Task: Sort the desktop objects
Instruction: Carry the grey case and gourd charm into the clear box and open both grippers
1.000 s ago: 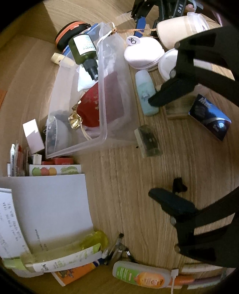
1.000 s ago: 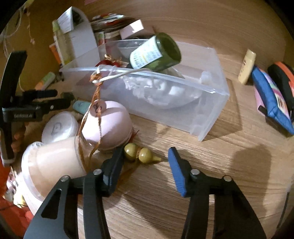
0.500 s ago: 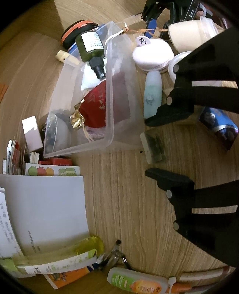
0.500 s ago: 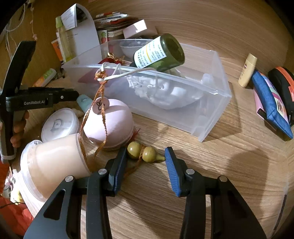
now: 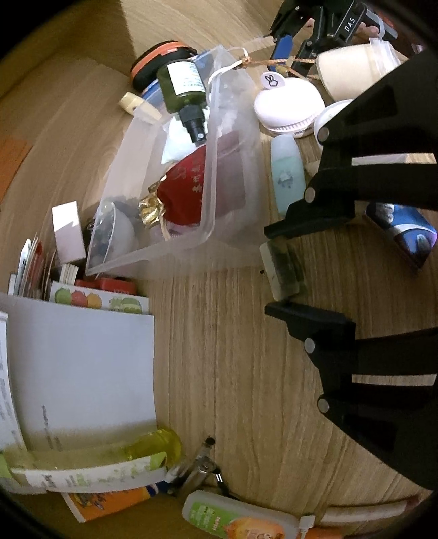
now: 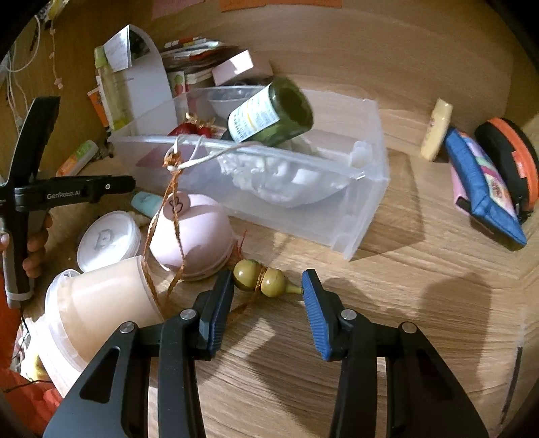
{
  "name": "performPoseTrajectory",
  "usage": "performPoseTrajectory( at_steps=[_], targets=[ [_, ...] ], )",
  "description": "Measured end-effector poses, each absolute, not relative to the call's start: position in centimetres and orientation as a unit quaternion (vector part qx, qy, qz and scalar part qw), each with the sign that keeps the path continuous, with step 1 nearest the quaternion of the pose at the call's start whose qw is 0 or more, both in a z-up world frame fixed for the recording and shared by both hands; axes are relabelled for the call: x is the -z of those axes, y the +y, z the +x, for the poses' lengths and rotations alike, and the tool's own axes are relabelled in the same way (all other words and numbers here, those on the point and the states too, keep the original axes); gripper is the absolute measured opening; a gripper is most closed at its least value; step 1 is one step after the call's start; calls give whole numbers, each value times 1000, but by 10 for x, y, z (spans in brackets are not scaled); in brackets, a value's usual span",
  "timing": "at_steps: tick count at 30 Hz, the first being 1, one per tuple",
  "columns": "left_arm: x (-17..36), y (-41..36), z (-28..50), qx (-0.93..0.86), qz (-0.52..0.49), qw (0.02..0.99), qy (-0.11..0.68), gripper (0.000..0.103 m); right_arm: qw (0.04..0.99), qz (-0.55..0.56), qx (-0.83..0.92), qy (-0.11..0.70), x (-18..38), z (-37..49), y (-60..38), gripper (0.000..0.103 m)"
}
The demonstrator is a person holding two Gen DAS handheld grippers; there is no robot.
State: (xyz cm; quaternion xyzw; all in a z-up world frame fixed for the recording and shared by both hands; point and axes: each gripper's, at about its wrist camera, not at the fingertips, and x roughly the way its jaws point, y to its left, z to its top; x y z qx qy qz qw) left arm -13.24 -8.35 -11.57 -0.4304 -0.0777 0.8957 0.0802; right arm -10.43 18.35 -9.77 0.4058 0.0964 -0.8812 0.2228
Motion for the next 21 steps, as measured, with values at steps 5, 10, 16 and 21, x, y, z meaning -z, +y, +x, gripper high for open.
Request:
performPoseTrajectory(
  at_steps=[5,10,16,21],
  targets=[
    [109,-86,-126,-903,-416,79,-80,38,206,392,893,84,84,-105,192,38],
    [100,-84,-118,-907,-404,85,-81,38,190,371,905,81,68,-102,199,38],
    [85,-85,-110,-915,-384,92,-84,38,177,348,916,96,49,-99,200,38],
    [66,-88,-107,-922,-365,94,-86,38,172,327,924,99,32,-99,202,38]
  ],
)
